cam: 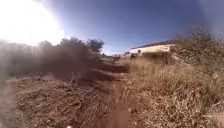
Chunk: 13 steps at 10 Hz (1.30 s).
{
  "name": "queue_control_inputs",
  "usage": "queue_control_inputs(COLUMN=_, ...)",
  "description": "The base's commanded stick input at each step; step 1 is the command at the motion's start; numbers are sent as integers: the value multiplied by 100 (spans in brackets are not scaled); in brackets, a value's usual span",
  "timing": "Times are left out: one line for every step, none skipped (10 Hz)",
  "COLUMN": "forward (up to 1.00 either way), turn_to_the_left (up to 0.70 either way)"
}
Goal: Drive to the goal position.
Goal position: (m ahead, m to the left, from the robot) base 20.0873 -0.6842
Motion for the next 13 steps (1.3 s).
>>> queue_control_inputs(forward=50, turn_to_the_left=0)
queue_control_inputs(forward=50, turn_to_the_left=0)
queue_control_inputs(forward=50, turn_to_the_left=0)
queue_control_inputs(forward=50, turn_to_the_left=0)
queue_control_inputs(forward=50, turn_to_the_left=0)
queue_control_inputs(forward=50, turn_to_the_left=0)
queue_control_inputs(forward=50, turn_to_the_left=0)
queue_control_inputs(forward=50, turn_to_the_left=0)
queue_control_inputs(forward=50, turn_to_the_left=0)
queue_control_inputs(forward=50, turn_to_the_left=0)
queue_control_inputs(forward=50, turn_to_the_left=0)
queue_control_inputs(forward=50, turn_to_the_left=0)
queue_control_inputs(forward=50, turn_to_the_left=0)
